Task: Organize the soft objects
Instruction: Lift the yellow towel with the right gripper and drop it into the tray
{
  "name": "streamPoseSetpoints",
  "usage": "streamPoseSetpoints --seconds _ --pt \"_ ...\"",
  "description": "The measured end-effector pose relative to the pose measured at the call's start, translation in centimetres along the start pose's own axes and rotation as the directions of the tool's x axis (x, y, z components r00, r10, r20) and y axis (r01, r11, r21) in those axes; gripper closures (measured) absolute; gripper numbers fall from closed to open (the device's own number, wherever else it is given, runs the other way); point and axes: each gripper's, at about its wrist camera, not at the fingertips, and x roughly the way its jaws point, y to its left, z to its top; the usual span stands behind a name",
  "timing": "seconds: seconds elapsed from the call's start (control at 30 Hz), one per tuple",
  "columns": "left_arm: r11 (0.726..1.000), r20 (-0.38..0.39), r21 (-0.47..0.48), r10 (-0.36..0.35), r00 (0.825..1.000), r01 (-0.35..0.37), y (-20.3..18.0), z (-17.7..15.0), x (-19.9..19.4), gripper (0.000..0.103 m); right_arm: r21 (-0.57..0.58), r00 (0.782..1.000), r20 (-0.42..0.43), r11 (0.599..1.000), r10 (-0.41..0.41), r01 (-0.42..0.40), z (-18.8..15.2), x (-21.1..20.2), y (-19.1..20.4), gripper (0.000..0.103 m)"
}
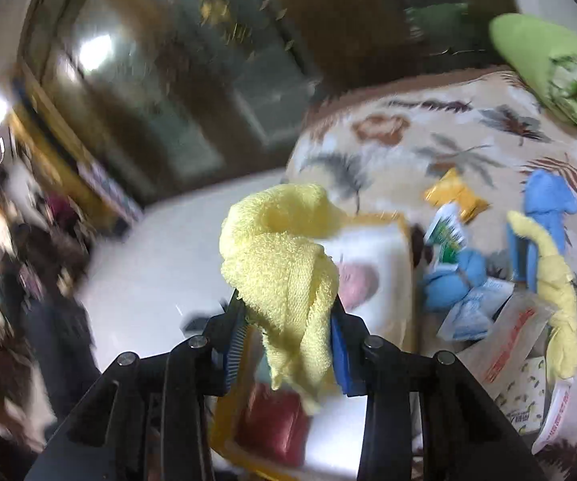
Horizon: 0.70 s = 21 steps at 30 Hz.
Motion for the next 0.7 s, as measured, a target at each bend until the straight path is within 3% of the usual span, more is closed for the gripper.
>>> streamPoseSetpoints --seconds 0.13,0.23,0.3,0.4,0.47,0.57,0.63,0.7 --pt "0.999 -0.042 -0.026 0.045 0.998 -0.046 0.9 -0.6 1.0 0.052 0.030 0.987 -0.161 0.999 0.018 -0.013 -0.2 3.2 -0.8 0.057" --pt "0.997 -0.068 -0.052 0.056 0.996 -0.059 1.6 -0.6 1.5 0.052 0.107 0.977 -0.208 0.994 0.050 -0.028 -0.7 3.8 -2.6 0.051" --pt "0.996 -0.052 -0.067 0.060 0.997 -0.063 1.8 -0.7 1.2 0.052 0.172 0.986 -0.121 0.981 0.115 -0.093 -0.9 1.6 -3.2 0.051" --pt "0.996 -0.060 -0.063 0.066 0.996 -0.070 1.4 -1.2 1.3 0.052 0.259 0.982 0.065 0.948 0.175 -0.186 -0.7 -2.1 -5.3 0.041" --pt "0.996 -0.057 -0.029 0.084 0.995 -0.086 0.5 -1.4 1.4 0.052 0.281 0.976 0.167 0.942 0.139 -0.183 -0.7 -4.3 -6.4 0.040" --pt "0.995 -0.010 0.039 0.096 0.995 -0.096 -1.7 -1.6 0.9 0.052 0.297 0.939 0.338 0.941 0.057 -0.164 -1.0 -8.0 -7.8 0.040" --pt "0.991 0.006 0.082 0.101 0.995 -0.102 -3.2 -1.7 0.9 0.052 0.302 0.924 0.381 0.944 0.008 -0.133 -0.8 -9.5 -8.5 0.037" --pt "0.986 0.025 0.127 0.106 0.994 -0.108 -4.9 -1.9 0.8 0.052 0.325 0.942 0.335 0.940 -0.007 -0.108 -0.2 -9.2 -10.3 0.033"
